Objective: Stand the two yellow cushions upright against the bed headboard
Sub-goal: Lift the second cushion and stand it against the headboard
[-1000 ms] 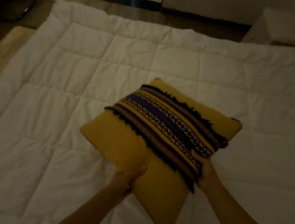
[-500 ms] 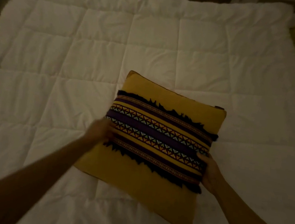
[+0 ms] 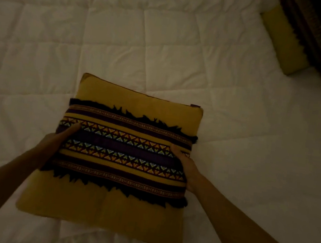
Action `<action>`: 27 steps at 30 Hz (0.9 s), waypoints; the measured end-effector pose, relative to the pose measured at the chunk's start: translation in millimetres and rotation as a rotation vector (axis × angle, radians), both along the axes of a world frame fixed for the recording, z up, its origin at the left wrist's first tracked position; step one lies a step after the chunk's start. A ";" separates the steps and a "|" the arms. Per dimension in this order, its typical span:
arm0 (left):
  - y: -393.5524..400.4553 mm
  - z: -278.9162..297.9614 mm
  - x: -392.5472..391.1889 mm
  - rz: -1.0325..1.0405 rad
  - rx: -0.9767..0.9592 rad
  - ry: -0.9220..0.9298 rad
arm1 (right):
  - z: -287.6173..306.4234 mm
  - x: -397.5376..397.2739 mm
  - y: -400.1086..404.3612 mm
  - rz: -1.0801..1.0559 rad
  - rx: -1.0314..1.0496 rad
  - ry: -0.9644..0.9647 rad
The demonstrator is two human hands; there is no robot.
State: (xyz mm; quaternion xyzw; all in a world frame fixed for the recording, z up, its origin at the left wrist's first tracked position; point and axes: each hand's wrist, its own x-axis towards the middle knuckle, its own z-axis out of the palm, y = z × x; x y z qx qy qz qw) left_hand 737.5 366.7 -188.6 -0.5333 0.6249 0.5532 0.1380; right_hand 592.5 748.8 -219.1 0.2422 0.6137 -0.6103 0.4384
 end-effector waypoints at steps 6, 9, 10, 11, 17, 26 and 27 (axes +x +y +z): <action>48.1 114.4 -57.1 -0.095 -0.133 0.186 | 93.2 -27.3 60.5 -0.087 0.042 0.094; 90.6 152.5 -86.2 -0.155 -0.103 0.277 | 146.0 -39.7 114.1 -0.159 0.065 0.196; 105.5 162.8 -92.7 -0.175 -0.088 0.295 | 162.7 -40.5 133.1 -0.179 0.075 0.227; 122.0 173.6 -97.1 -0.194 -0.075 0.307 | 178.8 -38.4 153.1 -0.196 0.089 0.259; 211.3 235.5 -86.1 -0.340 0.008 0.357 | 262.2 23.6 246.6 -0.305 0.124 0.399; 312.2 307.6 -50.5 -0.524 0.108 0.450 | 350.8 122.9 340.2 -0.495 0.187 0.479; 321.6 313.9 -50.7 -0.546 0.108 0.458 | 353.2 129.9 349.5 -0.514 0.178 0.485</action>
